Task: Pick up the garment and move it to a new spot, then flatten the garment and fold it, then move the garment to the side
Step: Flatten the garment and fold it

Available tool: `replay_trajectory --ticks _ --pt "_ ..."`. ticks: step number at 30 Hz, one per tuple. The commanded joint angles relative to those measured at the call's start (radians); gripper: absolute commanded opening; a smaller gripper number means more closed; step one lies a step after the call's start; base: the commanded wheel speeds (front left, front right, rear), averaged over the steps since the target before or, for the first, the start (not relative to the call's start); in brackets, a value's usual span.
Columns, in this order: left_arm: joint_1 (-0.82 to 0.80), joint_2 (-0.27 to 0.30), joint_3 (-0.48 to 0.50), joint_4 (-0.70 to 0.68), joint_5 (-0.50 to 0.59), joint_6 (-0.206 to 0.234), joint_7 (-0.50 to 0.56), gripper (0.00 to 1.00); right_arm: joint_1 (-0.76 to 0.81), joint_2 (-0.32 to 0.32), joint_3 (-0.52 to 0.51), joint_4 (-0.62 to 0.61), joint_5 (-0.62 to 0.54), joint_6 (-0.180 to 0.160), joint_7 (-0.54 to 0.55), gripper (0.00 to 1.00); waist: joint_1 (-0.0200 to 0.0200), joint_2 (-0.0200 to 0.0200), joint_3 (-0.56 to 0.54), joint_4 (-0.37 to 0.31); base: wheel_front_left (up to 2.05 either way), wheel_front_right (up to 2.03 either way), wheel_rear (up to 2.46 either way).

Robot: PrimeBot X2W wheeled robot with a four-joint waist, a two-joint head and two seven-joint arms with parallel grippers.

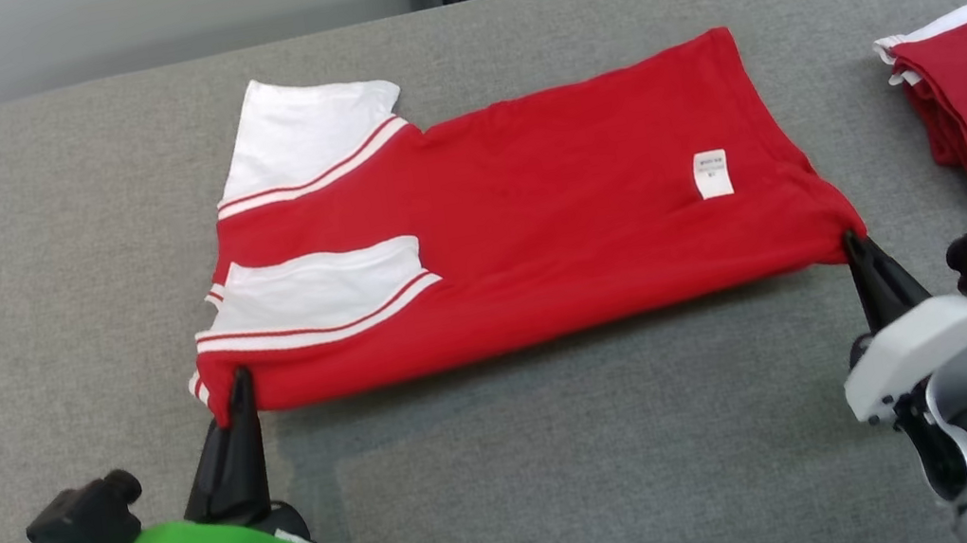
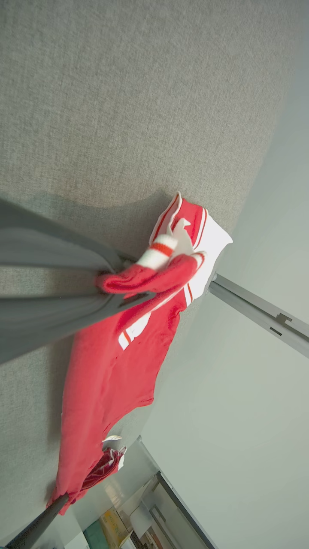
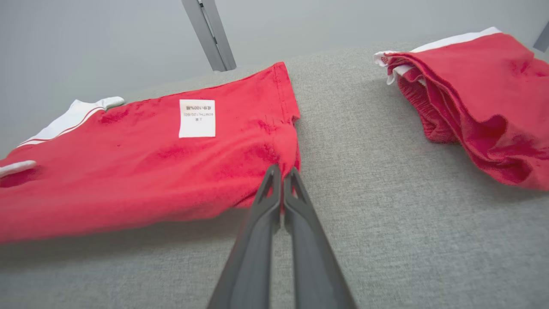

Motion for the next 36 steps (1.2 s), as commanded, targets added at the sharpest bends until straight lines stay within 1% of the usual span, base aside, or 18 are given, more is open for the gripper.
replay_trajectory --ticks 1,4,6,8,10,17,18,19,20,21,22,23,24,25,29,32,36 --pt "0.039 0.008 -0.002 -0.023 0.003 0.013 0.006 0.0 0.052 -0.004 -0.01 -0.038 0.008 -0.001 0.016 0.0 0.0 0.0 -0.017 0.008 0.0 0.0 0.0" --pt "0.107 0.004 -0.009 -0.067 -0.01 0.034 0.02 0.0 0.152 -0.004 -0.025 -0.131 0.019 -0.001 0.051 0.0 0.0 0.0 -0.021 0.011 0.0 0.0 0.0" --pt "0.146 0.002 -0.014 -0.08 -0.014 0.045 0.03 0.0 0.209 -0.004 -0.035 -0.171 0.037 -0.001 0.072 0.0 0.0 0.0 -0.022 0.013 0.0 0.0 0.0" --pt "0.175 0.015 -0.019 -0.075 0.003 0.059 0.033 0.0 0.252 -0.005 -0.044 -0.197 0.056 -0.001 0.087 0.0 0.0 0.0 -0.021 0.011 0.0 0.0 0.0" --pt "0.195 0.007 -0.023 -0.06 -0.008 0.064 0.038 0.0 0.282 -0.004 -0.046 -0.207 0.059 -0.001 0.094 0.0 0.0 0.0 -0.018 0.008 0.0 0.0 0.0" --pt "0.208 0.015 -0.037 0.016 0.002 0.071 0.048 0.0 0.313 -0.004 -0.034 -0.192 0.079 -0.001 0.086 0.0 0.0 0.0 -0.007 -0.005 0.0 0.0 0.0" --pt "0.207 0.018 -0.035 0.026 0.004 0.073 0.045 0.0 0.316 -0.004 -0.033 -0.188 0.08 -0.001 0.082 0.16 0.0 0.0 -0.005 -0.008 0.0 0.0 0.0" --pt "0.207 0.02 -0.034 0.035 0.004 0.075 0.044 0.0 0.318 -0.005 -0.031 -0.185 0.083 -0.001 0.082 0.25 0.0 0.0 -0.004 -0.009 0.0 0.0 0.0" --pt "0.206 0.023 -0.033 0.043 0.005 0.075 0.045 0.0 0.32 -0.004 -0.028 -0.183 0.086 -0.001 0.08 0.45 0.0 0.0 -0.003 -0.012 0.0 0.0 0.0" --pt "0.205 0.026 -0.034 0.048 0.008 0.077 0.047 0.0 0.32 -0.004 -0.026 -0.182 0.088 -0.001 0.078 0.96 0.0 0.0 -0.003 -0.013 0.0 0.0 0.0" --pt "0.203 0.031 -0.036 0.052 0.013 0.079 0.051 0.38 0.321 -0.005 -0.027 -0.182 0.088 -0.001 0.075 1.0 0.0 0.0 -0.003 -0.015 0.0 0.0 0.0" --pt "0.202 0.036 -0.037 0.053 0.019 0.08 0.048 0.57 0.322 -0.005 -0.028 -0.183 0.089 -0.001 0.073 1.0 0.0 0.0 -0.003 -0.017 0.0 0.0 0.0" --pt "0.201 0.039 -0.035 0.052 0.021 0.081 0.048 1.0 0.322 -0.004 -0.029 -0.187 0.088 -0.001 0.071 1.0 0.0 0.0 -0.004 -0.019 0.0 0.0 0.0" --pt "0.2 0.041 -0.034 0.047 0.023 0.084 0.052 1.0 0.32 -0.004 -0.032 -0.193 0.086 -0.001 0.067 1.0 0.0 0.0 -0.004 -0.021 0.0 0.0 0.0" --pt "0.163 0.087 -0.049 0.018 0.06 0.088 0.084 1.0 0.302 -0.004 -0.053 -0.219 0.076 -0.001 0.067 1.0 0.0 0.0 -0.008 -0.028 0.0 0.0 0.0" --pt "0.113 0.141 -0.053 -0.012 0.088 0.081 0.135 1.0 0.264 -0.004 -0.069 -0.243 0.057 -0.001 0.072 1.0 0.0 0.0 -0.001 -0.038 0.0 0.0 0.0" --pt "-0.003 0.222 -0.05 -0.059 0.127 0.064 0.212 1.0 0.2 -0.004 -0.074 -0.271 0.022 -0.001 0.087 1.0 0.0 0.0 0.025 -0.05 0.0 0.0 0.0"
